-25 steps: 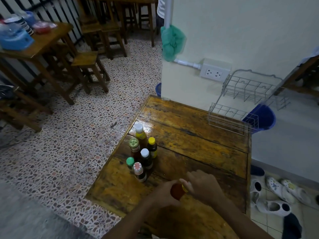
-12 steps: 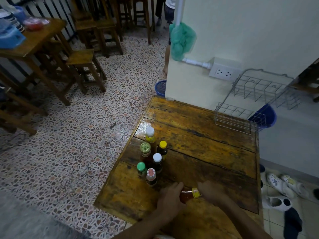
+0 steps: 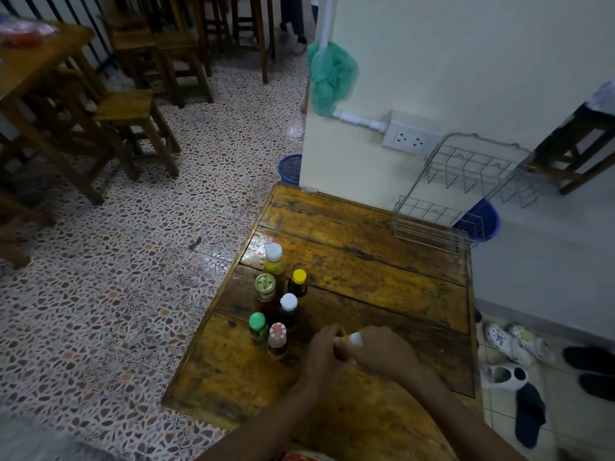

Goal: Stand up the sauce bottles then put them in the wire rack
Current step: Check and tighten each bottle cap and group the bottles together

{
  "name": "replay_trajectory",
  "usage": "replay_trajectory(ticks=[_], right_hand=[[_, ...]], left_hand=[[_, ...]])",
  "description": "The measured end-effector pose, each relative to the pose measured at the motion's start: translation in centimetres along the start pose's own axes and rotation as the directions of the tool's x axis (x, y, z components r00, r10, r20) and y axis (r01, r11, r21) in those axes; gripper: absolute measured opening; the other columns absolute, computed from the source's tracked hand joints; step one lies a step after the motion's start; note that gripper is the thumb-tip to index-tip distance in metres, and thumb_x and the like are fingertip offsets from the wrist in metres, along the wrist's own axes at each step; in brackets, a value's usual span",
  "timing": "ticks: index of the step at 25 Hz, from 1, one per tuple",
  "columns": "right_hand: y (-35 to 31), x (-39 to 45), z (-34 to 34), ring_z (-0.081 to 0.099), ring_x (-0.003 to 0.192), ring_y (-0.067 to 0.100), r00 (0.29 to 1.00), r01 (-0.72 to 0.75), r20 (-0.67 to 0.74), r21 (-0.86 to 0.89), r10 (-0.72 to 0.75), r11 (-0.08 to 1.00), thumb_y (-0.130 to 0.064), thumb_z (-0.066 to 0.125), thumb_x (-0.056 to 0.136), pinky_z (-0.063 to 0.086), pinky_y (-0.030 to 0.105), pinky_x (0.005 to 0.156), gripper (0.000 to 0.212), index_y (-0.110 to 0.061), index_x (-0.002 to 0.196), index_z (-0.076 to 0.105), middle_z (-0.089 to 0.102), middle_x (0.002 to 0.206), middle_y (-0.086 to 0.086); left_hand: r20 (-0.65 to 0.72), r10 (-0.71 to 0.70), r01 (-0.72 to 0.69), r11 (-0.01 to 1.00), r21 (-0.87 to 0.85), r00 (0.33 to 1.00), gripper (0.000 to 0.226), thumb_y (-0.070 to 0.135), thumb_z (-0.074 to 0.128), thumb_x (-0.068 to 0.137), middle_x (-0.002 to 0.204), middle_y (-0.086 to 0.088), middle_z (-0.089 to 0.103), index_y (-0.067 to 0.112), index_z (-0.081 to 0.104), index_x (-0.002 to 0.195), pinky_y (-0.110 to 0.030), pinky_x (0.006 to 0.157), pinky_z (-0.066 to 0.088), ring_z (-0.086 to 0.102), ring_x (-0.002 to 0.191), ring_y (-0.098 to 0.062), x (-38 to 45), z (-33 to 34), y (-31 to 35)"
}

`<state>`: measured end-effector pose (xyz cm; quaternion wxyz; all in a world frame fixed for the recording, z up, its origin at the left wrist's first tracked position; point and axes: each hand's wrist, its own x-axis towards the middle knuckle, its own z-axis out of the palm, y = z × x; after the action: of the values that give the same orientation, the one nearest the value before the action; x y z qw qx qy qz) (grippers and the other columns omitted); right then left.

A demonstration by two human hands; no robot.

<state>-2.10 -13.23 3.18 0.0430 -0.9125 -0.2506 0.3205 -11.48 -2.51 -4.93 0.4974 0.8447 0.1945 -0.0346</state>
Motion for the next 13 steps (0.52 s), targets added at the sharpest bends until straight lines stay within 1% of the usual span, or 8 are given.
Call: replay_trajectory(ticks=[1, 2, 3, 4, 6, 9, 11, 13], right_hand=[[-0.4, -0.1, 0.2, 0.062, 0.064, 0.014, 0.998, 0.032, -0.049, -0.065, -0.035, 0.997, -0.083, 0.036, 0.084, 0.054, 0.033, 0.061, 0.069, -0.020, 0.079, 0.062, 0.066, 0.074, -0.002], [-0.7, -0.3, 0.4, 0.063, 0.065, 0.015, 0.994, 0.048, -0.092, -0.129, -0.060, 0.990, -0.084, 0.036, 0.083, 0.055, 0.033, 0.061, 0.069, -0.020, 0.083, 0.063, 0.066, 0.076, -0.002], [-1.1, -0.3, 0.6, 0.065, 0.068, 0.015, 0.989, 0.049, -0.127, -0.182, -0.073, 0.982, -0.083, 0.036, 0.084, 0.055, 0.033, 0.062, 0.068, -0.021, 0.089, 0.064, 0.067, 0.079, -0.003], [-1.3, -0.4, 0.8, 0.065, 0.070, 0.015, 0.985, 0.037, -0.161, -0.199, -0.070, 0.979, -0.081, 0.037, 0.086, 0.055, 0.032, 0.063, 0.066, -0.022, 0.095, 0.064, 0.067, 0.082, -0.003], [-1.6, -0.6, 1.1, 0.065, 0.073, 0.015, 0.975, 0.011, -0.215, -0.187, -0.052, 0.982, -0.077, 0.038, 0.090, 0.054, 0.029, 0.062, 0.062, -0.022, 0.107, 0.061, 0.067, 0.088, -0.004], [-2.3, -1.2, 1.4, 0.064, 0.068, 0.013, 0.956, 0.002, -0.287, -0.205, -0.063, 0.979, -0.071, 0.037, 0.095, 0.048, 0.025, 0.053, 0.054, -0.023, 0.116, 0.050, 0.067, 0.087, -0.006], [-2.8, -1.5, 2.0, 0.063, 0.063, 0.012, 0.952, 0.007, -0.296, -0.218, -0.073, 0.976, -0.064, 0.037, 0.098, 0.044, 0.023, 0.048, 0.047, -0.023, 0.119, 0.045, 0.066, 0.083, -0.006], [-3.0, -1.5, 2.5, 0.062, 0.059, 0.013, 0.958, 0.016, -0.278, -0.203, -0.073, 0.979, -0.059, 0.037, 0.100, 0.043, 0.024, 0.044, 0.041, -0.022, 0.117, 0.042, 0.064, 0.080, -0.006]], left_hand=[[-0.006, 0.002, -0.003, 0.999, -0.054, 1.000, 0.032, 0.015, 0.076, 0.088, 0.119, -0.001, 0.062, 0.014, 0.062, 0.117, -0.028, 0.080, 0.048, 0.060, 0.105, -0.018, 0.2, -0.1, 0.1], [-0.010, -0.004, 0.003, 0.994, -0.112, 1.000, 0.027, 0.011, 0.074, 0.090, 0.116, -0.004, 0.063, 0.012, 0.063, 0.115, -0.029, 0.077, 0.048, 0.061, 0.102, -0.020, 0.2, -0.2, 0.1], [-0.003, -0.013, 0.013, 0.987, -0.158, 1.000, 0.023, 0.010, 0.072, 0.091, 0.113, -0.005, 0.064, 0.011, 0.063, 0.112, -0.034, 0.075, 0.050, 0.063, 0.099, -0.022, 0.2, -0.3, 0.1], [0.014, -0.020, 0.022, 0.982, -0.186, 1.000, 0.021, 0.010, 0.071, 0.091, 0.110, -0.006, 0.064, 0.010, 0.062, 0.110, -0.041, 0.076, 0.052, 0.063, 0.097, -0.023, 0.1, -0.4, 0.0], [0.045, -0.019, 0.028, 0.980, -0.196, 0.999, 0.021, 0.009, 0.071, 0.091, 0.108, -0.007, 0.065, 0.008, 0.060, 0.109, -0.047, 0.077, 0.054, 0.064, 0.096, -0.025, 0.1, -0.3, -0.3], [0.067, -0.015, 0.026, 0.986, -0.165, 0.998, 0.022, 0.013, 0.072, 0.093, 0.109, -0.004, 0.064, 0.008, 0.060, 0.111, -0.044, 0.077, 0.054, 0.063, 0.095, -0.020, 0.2, -0.3, -0.6], [0.077, -0.003, 0.016, 0.987, -0.161, 0.997, 0.018, 0.015, 0.070, 0.096, 0.107, 0.000, 0.063, 0.011, 0.059, 0.110, -0.037, 0.073, 0.050, 0.061, 0.092, -0.015, 0.2, -0.2, -0.9], [0.082, -0.003, 0.018, 0.984, -0.178, 0.997, 0.017, 0.016, 0.067, 0.097, 0.107, -0.001, 0.063, 0.011, 0.059, 0.111, -0.039, 0.073, 0.049, 0.061, 0.092, -0.016, 0.1, -0.2, -1.2]])
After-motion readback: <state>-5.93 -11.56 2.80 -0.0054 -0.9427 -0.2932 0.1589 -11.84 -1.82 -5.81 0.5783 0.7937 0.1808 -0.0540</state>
